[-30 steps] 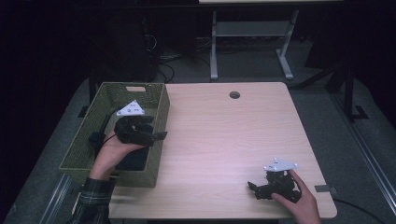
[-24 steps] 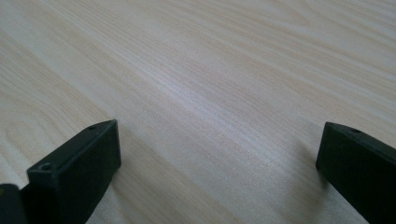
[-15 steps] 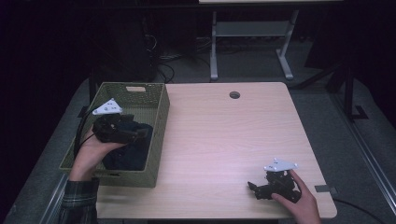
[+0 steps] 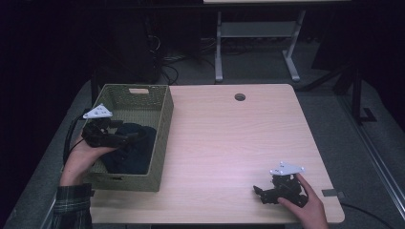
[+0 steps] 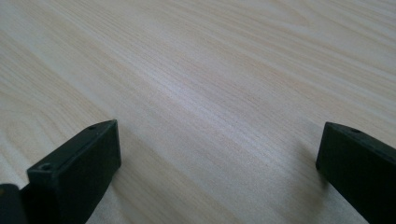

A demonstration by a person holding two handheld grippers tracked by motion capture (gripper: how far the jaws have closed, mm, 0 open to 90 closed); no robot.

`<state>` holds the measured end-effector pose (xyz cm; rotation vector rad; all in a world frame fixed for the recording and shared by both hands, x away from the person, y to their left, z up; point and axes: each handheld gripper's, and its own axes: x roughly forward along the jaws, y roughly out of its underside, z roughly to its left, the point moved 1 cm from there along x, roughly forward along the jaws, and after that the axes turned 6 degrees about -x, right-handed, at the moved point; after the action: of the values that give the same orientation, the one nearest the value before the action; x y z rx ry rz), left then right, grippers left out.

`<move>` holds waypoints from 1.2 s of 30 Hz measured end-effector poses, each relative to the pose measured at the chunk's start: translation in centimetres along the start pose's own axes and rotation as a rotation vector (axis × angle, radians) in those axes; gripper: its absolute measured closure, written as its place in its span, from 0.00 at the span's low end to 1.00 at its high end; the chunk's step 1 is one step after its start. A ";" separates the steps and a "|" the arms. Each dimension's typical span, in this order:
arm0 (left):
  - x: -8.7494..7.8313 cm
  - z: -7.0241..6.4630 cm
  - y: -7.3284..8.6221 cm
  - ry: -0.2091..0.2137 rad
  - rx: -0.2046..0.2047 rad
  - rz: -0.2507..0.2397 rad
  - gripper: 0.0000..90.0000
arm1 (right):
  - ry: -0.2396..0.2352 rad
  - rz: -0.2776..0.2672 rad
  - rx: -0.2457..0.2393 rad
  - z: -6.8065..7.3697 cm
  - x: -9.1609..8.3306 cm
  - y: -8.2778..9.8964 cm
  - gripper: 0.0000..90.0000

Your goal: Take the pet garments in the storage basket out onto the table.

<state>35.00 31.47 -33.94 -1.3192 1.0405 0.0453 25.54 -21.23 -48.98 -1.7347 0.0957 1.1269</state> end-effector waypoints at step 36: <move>5.1 1.8 3.4 -0.037 -0.015 0.341 0.16 | -0.001 0.000 -0.001 0.0 0.0 0.0 0.00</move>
<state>37.02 31.35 -40.00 -1.1377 1.2258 0.3334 25.55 -21.23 -48.98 -1.7354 0.0944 1.1273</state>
